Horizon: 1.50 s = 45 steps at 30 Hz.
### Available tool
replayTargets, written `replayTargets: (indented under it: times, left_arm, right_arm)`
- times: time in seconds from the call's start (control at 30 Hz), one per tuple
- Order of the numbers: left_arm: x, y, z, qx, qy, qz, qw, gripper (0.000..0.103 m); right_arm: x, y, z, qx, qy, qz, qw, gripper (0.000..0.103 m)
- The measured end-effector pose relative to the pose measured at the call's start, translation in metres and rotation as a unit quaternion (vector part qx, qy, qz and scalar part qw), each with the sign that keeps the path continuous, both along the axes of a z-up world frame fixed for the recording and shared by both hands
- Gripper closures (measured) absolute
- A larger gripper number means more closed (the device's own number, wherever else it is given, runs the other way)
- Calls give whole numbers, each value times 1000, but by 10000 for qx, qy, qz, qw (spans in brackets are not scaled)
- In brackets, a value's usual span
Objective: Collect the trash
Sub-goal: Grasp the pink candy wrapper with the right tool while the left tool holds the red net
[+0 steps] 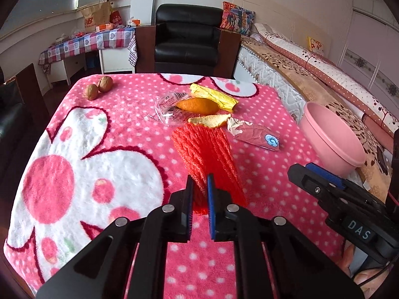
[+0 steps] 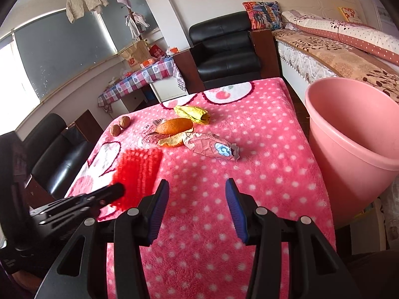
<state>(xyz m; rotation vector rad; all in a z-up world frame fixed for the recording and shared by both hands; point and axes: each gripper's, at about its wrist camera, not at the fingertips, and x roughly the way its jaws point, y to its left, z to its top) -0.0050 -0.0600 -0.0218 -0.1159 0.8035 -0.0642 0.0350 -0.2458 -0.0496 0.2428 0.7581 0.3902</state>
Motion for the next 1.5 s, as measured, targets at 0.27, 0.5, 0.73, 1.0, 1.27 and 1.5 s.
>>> replayTargets:
  times: [0.27, 0.5, 0.73, 1.0, 1.27, 1.5]
  left_arm:
    - [-24, 10, 16, 89, -381, -134, 9991, 94]
    - [-29, 36, 30, 64, -672, -60, 9977, 94]
    - [-38, 60, 34, -79, -886, -1, 9960, 94]
    - [-41, 95, 32, -392, -945, 301, 9943, 94]
    - [-32, 100, 33, -432, -1002, 384, 9933, 94]
    - [-17, 88, 32, -375, -1022, 386, 9933, 94]
  right_arm:
    - [6, 12, -3, -425, 128, 47, 9990, 56]
    - [9, 12, -5, -542, 198, -98, 9983, 57]
    - [12, 15, -7, -767, 274, -161, 9965, 57]
    - [16, 22, -11, -980, 445, -86, 9942, 57]
    - [21, 19, -13, -874, 612, 34, 9943, 57]
    - [24, 6, -11, -443, 729, 30, 9964, 57]
